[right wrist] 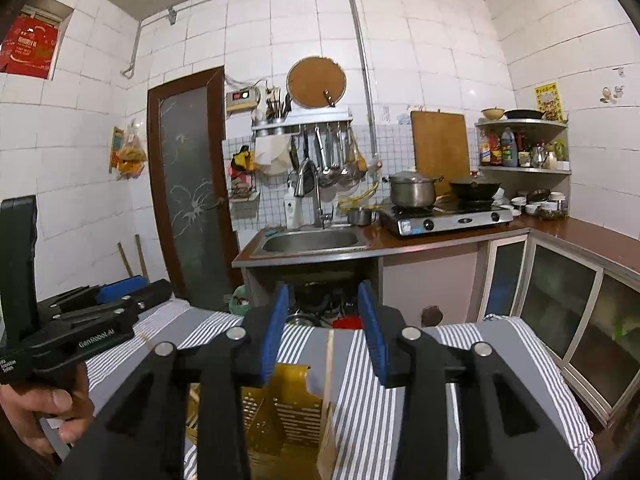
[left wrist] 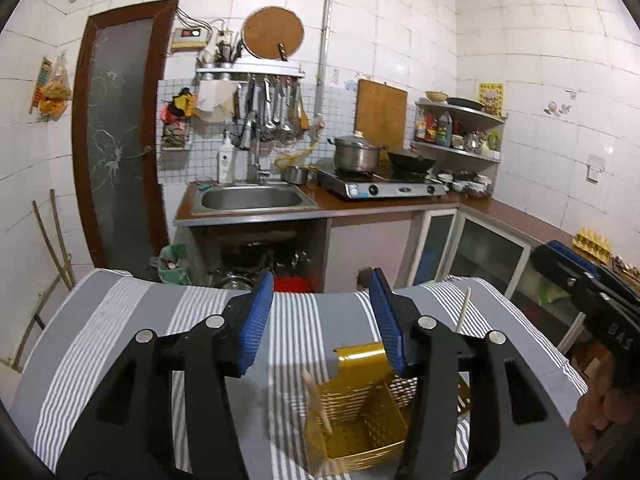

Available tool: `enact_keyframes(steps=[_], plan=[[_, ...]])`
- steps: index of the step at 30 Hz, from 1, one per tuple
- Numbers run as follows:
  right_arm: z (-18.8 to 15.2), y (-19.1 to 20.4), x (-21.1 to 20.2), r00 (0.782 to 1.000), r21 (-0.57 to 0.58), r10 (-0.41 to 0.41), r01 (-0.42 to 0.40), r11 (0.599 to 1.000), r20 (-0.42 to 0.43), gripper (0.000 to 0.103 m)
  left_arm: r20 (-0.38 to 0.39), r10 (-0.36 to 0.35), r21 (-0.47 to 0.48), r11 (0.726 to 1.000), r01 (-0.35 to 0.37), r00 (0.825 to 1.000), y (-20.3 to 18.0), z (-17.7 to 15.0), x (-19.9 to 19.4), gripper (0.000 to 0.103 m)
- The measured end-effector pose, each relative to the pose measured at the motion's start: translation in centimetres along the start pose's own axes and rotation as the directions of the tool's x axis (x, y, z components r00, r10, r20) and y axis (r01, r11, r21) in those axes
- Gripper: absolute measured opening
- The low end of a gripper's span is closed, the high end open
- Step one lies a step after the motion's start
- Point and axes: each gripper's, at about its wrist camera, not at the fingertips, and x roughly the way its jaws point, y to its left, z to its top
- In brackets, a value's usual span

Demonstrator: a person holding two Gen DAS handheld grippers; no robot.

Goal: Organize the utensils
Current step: 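Lower the chopsticks into the yellow holder and open both tools, then withdraw both tools from the holder toward the ladle and frog-handled fork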

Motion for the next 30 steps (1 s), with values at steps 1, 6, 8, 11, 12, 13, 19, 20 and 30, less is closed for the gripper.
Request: enact_keyframes(steps=[1, 6, 8, 11, 12, 13, 19, 20, 30], plan=[[0.1, -0.1, -0.1, 1.0, 0.001, 0.001, -0.001, 1.0, 0.004, 0.038, 0.005, 0.005, 0.0, 1.0, -0.005, 1.0, 0.1, 0.1, -0.2, 0.05], [0.6, -0.4, -1.0, 0.999, 0.017, -0.026, 0.025, 1.0, 0.025, 0.038, 0.041, 0.019, 0.001, 1.0, -0.019, 0.999, 0.8, 0.9, -2.0, 0.057], [0.9, -0.4, -1.5, 0.998, 0.013, -0.041, 0.04, 0.999, 0.038, 0.041, 0.054, 0.024, 0.002, 1.0, -0.024, 0.998, 1.1, 1.3, -2.9, 0.066], [1.1, -0.5, -2.2, 0.997, 0.012, -0.059, 0.059, 0.998, 0.05, 0.049, 0.068, 0.043, 0.002, 0.999, -0.044, 0.997, 1.5, 1.5, -3.8, 0.075], [1.0, -0.4, -2.3, 0.998, 0.006, -0.051, 0.051, 0.999, 0.044, 0.049, 0.067, 0.045, 0.001, 0.999, -0.045, 0.997, 1.6, 1.5, -4.0, 0.075], [0.9, -0.5, -2.5, 0.998, -0.001, -0.051, 0.051, 0.999, 0.04, 0.049, 0.065, 0.05, -0.001, 0.999, -0.05, 0.997, 1.8, 1.5, -4.2, 0.075], [-0.9, -1.6, -4.3, 0.996, 0.016, -0.086, 0.087, 0.996, -0.028, 0.054, -0.039, 0.103, 0.019, 0.995, -0.102, 0.994, 4.4, -1.1, -3.9, 0.077], [-1.5, -1.8, -4.6, 0.995, 0.017, -0.094, 0.095, 0.995, -0.046, 0.054, -0.054, 0.11, 0.018, 0.994, -0.109, 0.992, 5.1, -1.9, -4.1, 0.077], [-11.3, -2.9, -8.1, 0.943, 0.004, -0.158, 0.166, 0.986, -0.292, 0.054, -0.29, 0.077, -0.032, 0.995, -0.09, 0.954, 9.6, -13.2, -4.4, 0.078]])
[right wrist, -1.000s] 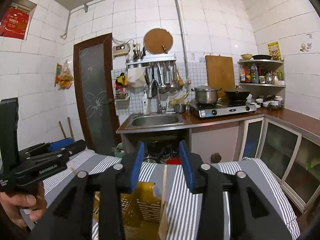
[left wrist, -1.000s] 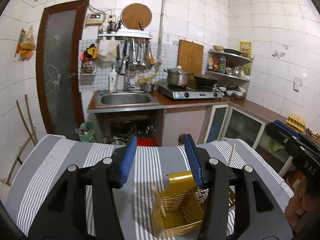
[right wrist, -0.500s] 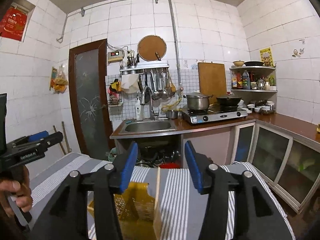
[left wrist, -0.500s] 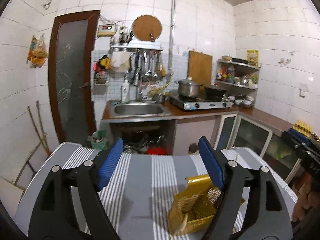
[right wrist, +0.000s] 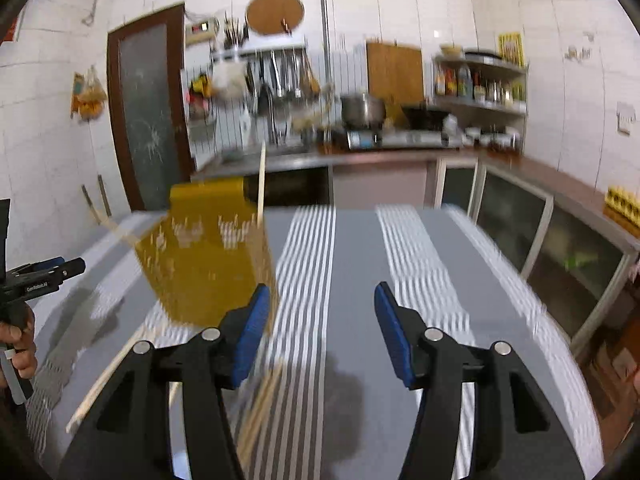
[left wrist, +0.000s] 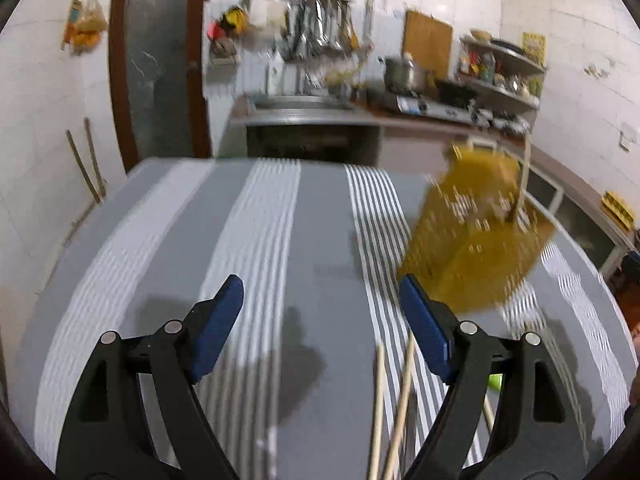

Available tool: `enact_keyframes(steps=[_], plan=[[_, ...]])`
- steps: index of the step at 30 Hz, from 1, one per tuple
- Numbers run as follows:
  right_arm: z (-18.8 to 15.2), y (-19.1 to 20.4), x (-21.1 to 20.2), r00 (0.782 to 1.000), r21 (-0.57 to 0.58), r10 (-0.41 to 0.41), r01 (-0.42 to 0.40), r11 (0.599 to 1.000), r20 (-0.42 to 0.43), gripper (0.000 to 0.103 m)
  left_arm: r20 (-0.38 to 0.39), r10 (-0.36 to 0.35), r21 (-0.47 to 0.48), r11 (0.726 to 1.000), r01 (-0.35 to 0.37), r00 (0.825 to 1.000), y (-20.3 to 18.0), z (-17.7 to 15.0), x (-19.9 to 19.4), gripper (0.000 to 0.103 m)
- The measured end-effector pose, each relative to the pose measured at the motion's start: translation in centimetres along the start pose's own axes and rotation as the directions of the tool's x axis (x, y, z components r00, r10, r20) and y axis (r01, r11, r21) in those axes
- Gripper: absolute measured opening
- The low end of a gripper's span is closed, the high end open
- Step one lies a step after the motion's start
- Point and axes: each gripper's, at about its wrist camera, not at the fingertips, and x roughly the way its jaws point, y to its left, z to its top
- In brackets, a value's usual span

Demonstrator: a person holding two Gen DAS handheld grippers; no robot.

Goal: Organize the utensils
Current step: 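Withdraw both tools from the holder toward the ladle and frog-handled fork, then grasp the metal ladle with the left tool while the right tool grasps the green frog fork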

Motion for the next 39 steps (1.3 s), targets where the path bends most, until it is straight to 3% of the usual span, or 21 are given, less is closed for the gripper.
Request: enact_keyframes(steps=[6, 11, 20, 25, 34, 39], plan=[[-2.8, 2.9, -0.2, 0.992, -0.025, 0.097, -0.099, 0.995, -0.075, 0.054, -0.035, -0.012, 0.067, 0.998, 0.014, 0.999, -1.7, -3.2, -0.6, 0.078], [-5.0, 6.3, 1.0, 0.973, -0.042, 0.168, -0.176, 0.983, -0.16, 0.054, -0.043, 0.007, 0.079, 0.997, -0.003, 0.999, -1.0, -4.9, -2.5, 0.078], [-6.8, 10.8, 4.9, 0.953, -0.138, 0.12, -0.163, 0.977, -0.277, 0.052, -0.09, -0.013, 0.117, 0.993, 0.023, 0.996, -1.2, -7.0, -2.6, 0.078], [-7.8, 12.2, 8.0, 0.923, -0.154, 0.105, -0.173, 0.973, -0.37, 0.033, -0.126, -0.061, 0.13, 0.989, 0.078, 0.99, -2.3, -7.6, -1.9, 0.078], [-7.6, 13.1, 11.3, 0.893, -0.179, 0.08, -0.175, 0.968, -0.443, 0.031, -0.219, -0.089, 0.193, 0.972, 0.133, 0.972, -5.8, -8.8, 0.6, 0.072], [-7.3, 13.5, 12.5, 0.882, -0.184, 0.101, -0.206, 0.961, -0.461, 0.025, -0.283, -0.108, 0.221, 0.959, 0.175, 0.953, -7.2, -9.6, 1.9, 0.059]])
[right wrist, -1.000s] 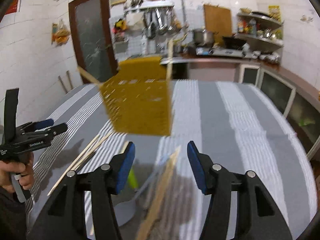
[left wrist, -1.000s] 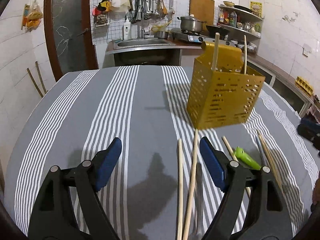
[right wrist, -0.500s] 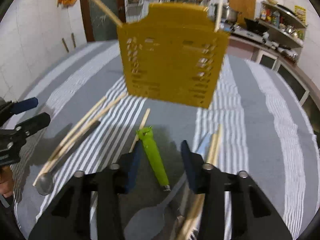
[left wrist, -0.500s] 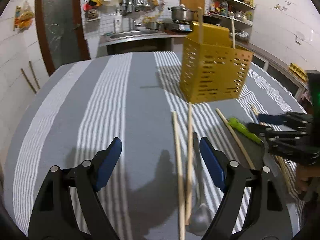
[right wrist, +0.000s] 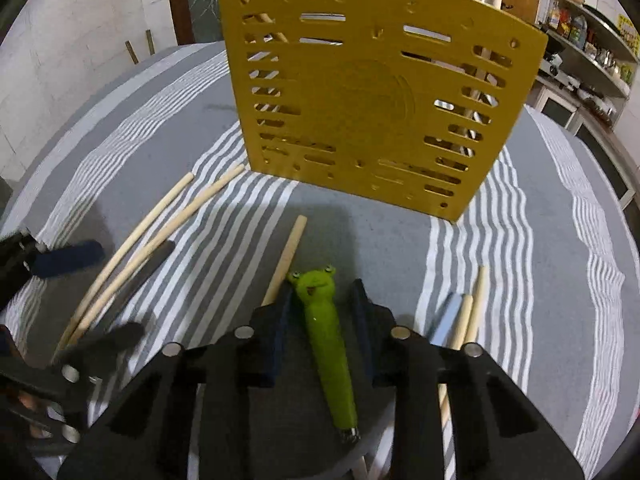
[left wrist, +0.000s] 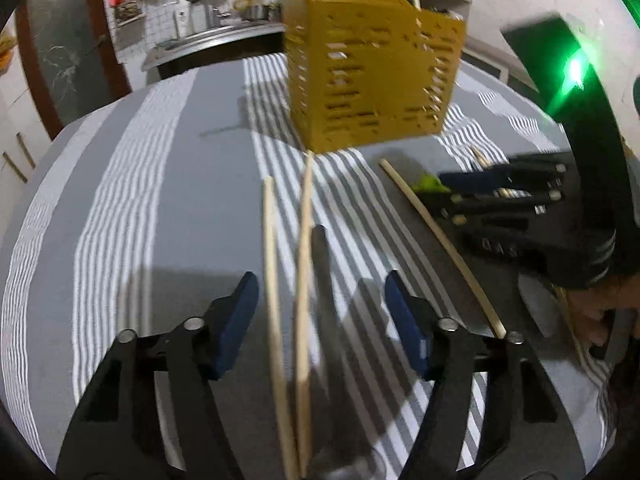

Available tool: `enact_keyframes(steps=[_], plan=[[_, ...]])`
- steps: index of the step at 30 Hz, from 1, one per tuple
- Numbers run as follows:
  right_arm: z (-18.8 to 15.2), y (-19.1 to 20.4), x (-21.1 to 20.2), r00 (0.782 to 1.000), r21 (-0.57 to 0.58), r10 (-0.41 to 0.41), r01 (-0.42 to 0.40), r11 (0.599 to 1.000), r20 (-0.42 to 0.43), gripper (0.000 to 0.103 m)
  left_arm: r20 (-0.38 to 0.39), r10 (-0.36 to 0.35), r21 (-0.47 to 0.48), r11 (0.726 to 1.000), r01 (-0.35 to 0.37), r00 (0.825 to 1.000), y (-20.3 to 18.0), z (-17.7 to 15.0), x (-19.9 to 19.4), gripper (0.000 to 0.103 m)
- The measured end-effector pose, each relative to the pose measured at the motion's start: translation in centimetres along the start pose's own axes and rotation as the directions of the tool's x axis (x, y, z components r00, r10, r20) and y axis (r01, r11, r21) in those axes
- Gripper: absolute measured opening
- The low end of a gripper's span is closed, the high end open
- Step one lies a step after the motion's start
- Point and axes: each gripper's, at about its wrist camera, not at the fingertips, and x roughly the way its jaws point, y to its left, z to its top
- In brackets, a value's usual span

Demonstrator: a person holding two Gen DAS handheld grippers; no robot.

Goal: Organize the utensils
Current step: 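Grasp the metal ladle with the left tool while the right tool grasps the green frog fork, then carry the ladle and fork over the yellow holder and insert them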

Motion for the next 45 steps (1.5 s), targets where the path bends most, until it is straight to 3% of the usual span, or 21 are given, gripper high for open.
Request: enact_keyframes(steps=[7, 13, 15, 17, 25, 27, 31, 34, 38, 45], plan=[[-0.4, -0.7, -0.3, 0.999, 0.015, 0.027, -0.027, 1.0, 0.018, 0.022, 0.026, -0.006, -0.006, 1.0, 0.006, 1.0, -0.4, 0.7, -0.6, 0.047], [-1.1, -1.7, -1.0, 0.998, 0.022, 0.049, -0.049, 0.999, 0.026, 0.022, 0.016, -0.03, 0.023, 0.999, 0.03, 0.999, -1.1, 1.0, -0.3, 0.026], [-1.2, -2.0, -1.1, 0.998, 0.024, 0.054, -0.054, 0.998, 0.025, 0.022, -0.018, -0.029, 0.034, 0.999, 0.03, 0.999, -1.3, 1.0, 0.8, 0.024], [-1.2, -2.1, -1.2, 0.998, 0.023, 0.054, -0.055, 0.998, 0.025, 0.022, -0.026, 0.04, 0.033, 0.999, -0.039, 0.999, -0.9, 1.0, 1.6, 0.024], [-0.9, -1.7, -0.7, 0.999, 0.012, 0.045, -0.045, 0.999, 0.018, 0.021, -0.058, 0.027, 0.04, 0.999, -0.025, 0.998, -0.8, 1.8, 2.8, 0.023], [-0.8, -1.6, -0.7, 0.999, 0.016, 0.044, -0.045, 0.999, 0.021, 0.02, -0.061, 0.042, 0.06, 0.997, -0.038, 0.997, -1.1, 2.1, 3.0, 0.009], [-0.7, -2.3, -1.5, 0.996, 0.059, 0.059, -0.062, 0.996, 0.06, 0.018, -0.064, 0.039, 0.056, 0.998, -0.036, 0.997, -0.5, 2.9, 2.8, 0.008], [-0.5, -3.0, -3.3, 0.99, 0.086, 0.075, -0.085, 0.993, 0.117, 0.018, -0.029, 0.035, 0.04, 0.999, -0.034, 0.999, -0.1, 3.3, 1.5, 0.008], [-0.1, -3.5, -6.7, 0.973, 0.091, 0.087, -0.109, 0.99, 0.212, 0.018, 0.072, 0.002, 0.008, 1.0, -0.002, 0.997, 0.3, 4.2, -2.1, 0.008], [-0.2, -3.3, -13.1, 0.916, 0.076, 0.086, -0.125, 0.989, 0.392, 0.019, 0.234, -0.06, -0.013, 0.998, 0.064, 0.97, 0.0, 5.5, -7.9, 0.008]])
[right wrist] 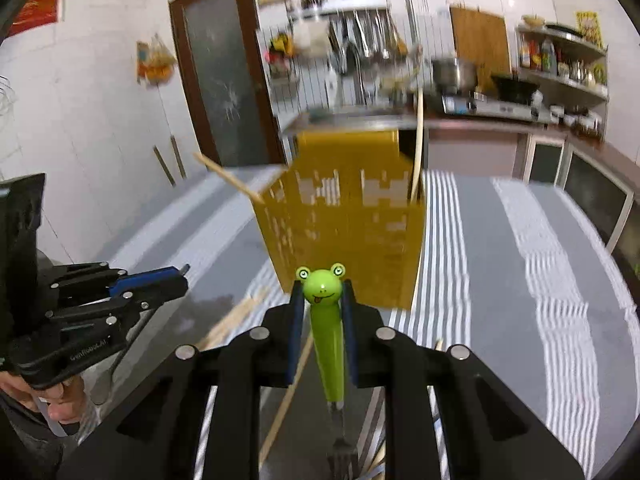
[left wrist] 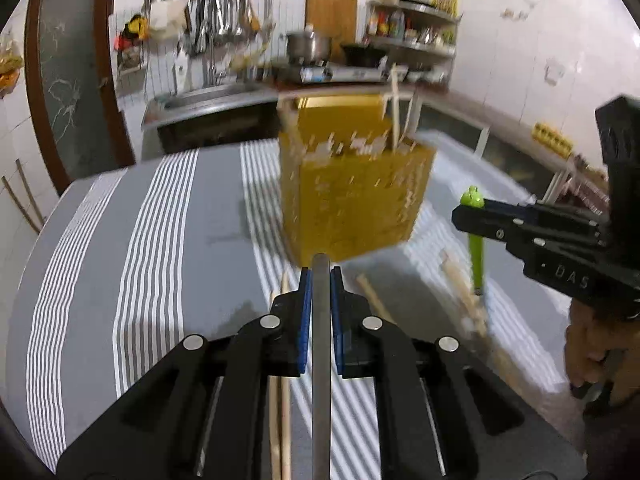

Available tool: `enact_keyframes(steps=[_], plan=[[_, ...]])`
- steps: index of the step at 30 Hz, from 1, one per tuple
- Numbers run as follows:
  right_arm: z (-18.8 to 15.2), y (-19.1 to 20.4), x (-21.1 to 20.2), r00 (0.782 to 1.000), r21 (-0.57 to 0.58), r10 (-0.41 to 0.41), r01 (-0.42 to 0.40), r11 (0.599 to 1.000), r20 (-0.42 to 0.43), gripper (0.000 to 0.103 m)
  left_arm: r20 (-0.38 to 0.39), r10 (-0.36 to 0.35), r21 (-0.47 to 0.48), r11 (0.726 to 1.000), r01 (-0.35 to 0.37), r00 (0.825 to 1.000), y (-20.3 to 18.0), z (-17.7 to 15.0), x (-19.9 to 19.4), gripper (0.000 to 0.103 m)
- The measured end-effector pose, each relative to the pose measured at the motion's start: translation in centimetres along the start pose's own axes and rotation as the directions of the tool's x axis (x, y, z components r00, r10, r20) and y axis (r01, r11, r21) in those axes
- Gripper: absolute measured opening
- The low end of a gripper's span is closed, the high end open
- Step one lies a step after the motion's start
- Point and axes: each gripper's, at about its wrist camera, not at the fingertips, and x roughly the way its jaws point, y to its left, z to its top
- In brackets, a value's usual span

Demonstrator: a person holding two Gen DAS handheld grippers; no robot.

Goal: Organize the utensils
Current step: 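Carry the ladle and fork over the yellow holder and insert them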

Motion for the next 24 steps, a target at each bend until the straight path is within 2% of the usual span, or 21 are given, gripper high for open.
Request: enact_keyframes(steps=[2, 7, 11, 13, 24], plan=[[0.3, 0.2, -1.4, 0.999, -0.003, 0.008, -0.008, 1.0, 0.05, 0.019, 0.041, -0.023, -0.007, 1.0, 0.023, 0.999, -0.2, 0.8, -1.2, 0.008], [1.7, 0.7, -4.8, 0.987, -0.024, -0.004, 0.008, 1.0, 0.159, 0.019, 0.113, -0.03, -0.013, 0.999, 0.032, 0.993, -0.9, 2.0, -3.1, 0.008], [2.4, 0.7, -6.7, 0.977, -0.025, -0.007, 0.013, 1.0, 0.214, 0.019, 0.158, -0.015, -0.006, 1.0, 0.016, 0.987, -0.9, 3.0, -4.2, 0.006], [2.7, 0.6, -7.8, 0.972, -0.026, -0.007, 0.013, 1.0, 0.234, 0.019, 0.179, -0.013, -0.002, 1.0, 0.013, 0.984, -0.9, 3.4, -4.7, 0.002], [4.1, 0.5, -10.7, 0.947, -0.041, -0.014, 0.029, 0.999, 0.321, 0.019, 0.253, -0.024, 0.033, 0.999, 0.016, 0.967, -1.9, 5.0, -6.5, 0.002]])
